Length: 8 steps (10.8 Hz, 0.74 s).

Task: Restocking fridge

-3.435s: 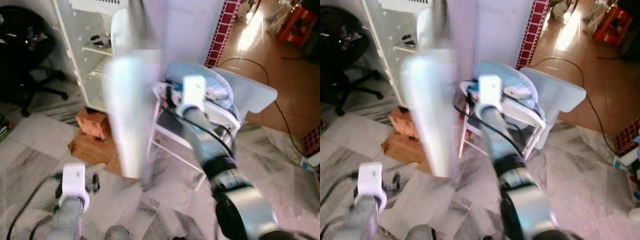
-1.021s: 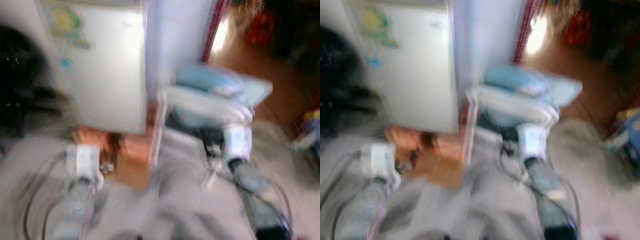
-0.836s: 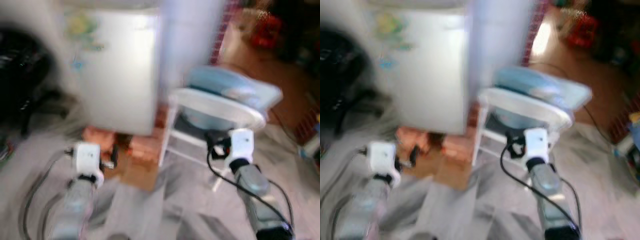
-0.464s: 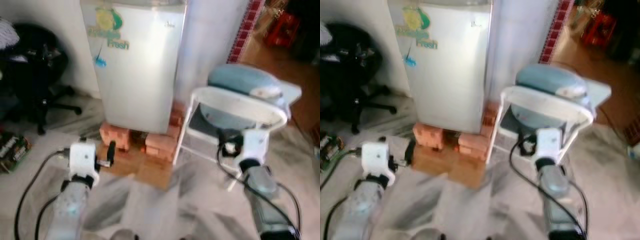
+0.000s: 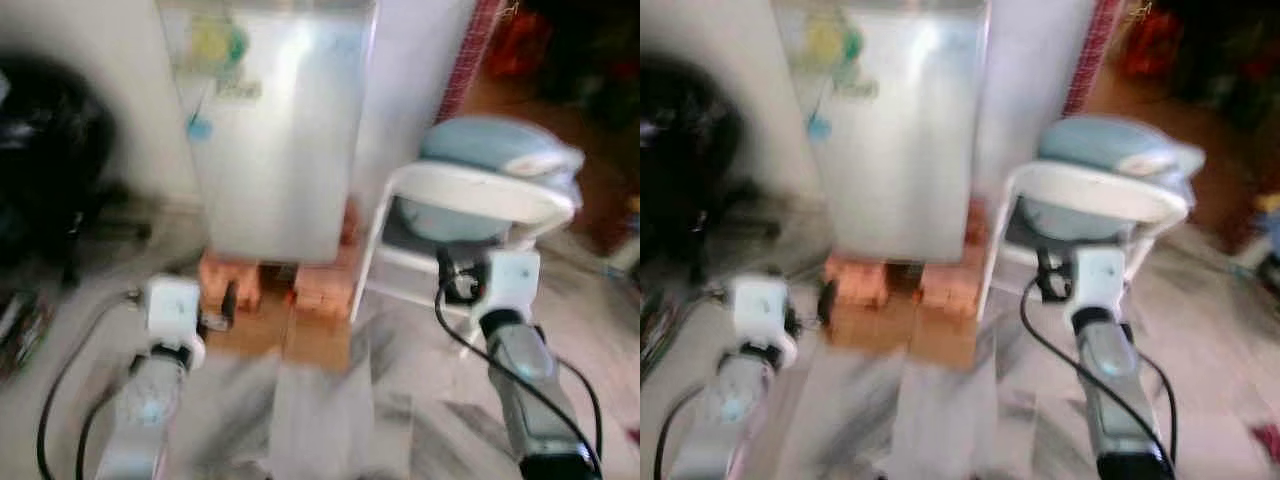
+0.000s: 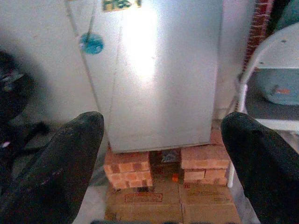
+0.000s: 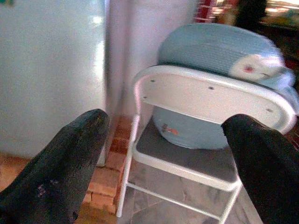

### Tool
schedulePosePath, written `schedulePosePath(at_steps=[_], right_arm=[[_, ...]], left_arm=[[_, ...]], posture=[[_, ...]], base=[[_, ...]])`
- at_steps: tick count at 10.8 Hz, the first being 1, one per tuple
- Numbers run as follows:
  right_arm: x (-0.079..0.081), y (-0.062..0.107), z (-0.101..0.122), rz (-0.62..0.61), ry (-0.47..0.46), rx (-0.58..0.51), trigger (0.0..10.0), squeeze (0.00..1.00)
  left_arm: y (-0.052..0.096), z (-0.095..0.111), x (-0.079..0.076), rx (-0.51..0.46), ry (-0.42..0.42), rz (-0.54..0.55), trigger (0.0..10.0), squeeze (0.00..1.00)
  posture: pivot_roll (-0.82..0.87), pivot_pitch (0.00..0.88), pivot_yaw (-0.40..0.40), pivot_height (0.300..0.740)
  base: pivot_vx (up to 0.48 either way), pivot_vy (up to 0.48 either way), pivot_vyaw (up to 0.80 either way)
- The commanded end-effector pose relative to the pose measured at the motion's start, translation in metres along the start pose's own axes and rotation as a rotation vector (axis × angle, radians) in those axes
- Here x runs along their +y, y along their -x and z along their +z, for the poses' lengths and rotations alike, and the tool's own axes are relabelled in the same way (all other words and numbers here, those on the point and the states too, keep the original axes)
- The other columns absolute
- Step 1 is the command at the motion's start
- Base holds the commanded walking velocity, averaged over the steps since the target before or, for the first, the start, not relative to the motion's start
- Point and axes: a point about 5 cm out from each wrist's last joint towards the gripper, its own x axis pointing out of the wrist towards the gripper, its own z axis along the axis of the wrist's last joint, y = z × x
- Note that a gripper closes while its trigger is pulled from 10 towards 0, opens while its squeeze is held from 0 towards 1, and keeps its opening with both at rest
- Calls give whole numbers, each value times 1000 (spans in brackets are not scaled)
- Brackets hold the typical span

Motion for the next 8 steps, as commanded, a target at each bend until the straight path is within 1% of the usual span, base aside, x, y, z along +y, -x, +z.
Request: schedulePosePath(at_steps=[1,2,4,6,8], right_arm=[[5,-3,7,17,-3,-26,10000,0],[7,-3,7,32,0,-27,10000,0],[5,-5,8,36,8,-31,10000,0],[5,-8,9,34,3,-35,10000,0],[8,-7,8,42,4,-32,10000,0]], left_arm=[[1,1,7,-6,-20,14,10000,0],[0,2,8,-6,-53,29,10000,0],[-1,0,11,12,-54,57,10000,0],[-1,-1,10,36,-17,66,10000,0],[1,-2,13,39,-36,73,10000,0]], posture=[[101,0,-38,740],[104,0,-40,740],[102,0,-40,740],[106,1,-40,740],[109,11,-40,740]], base=[[0,480,-625],[0,476,0],[0,480,0],[0,480,0],[0,480,0]])
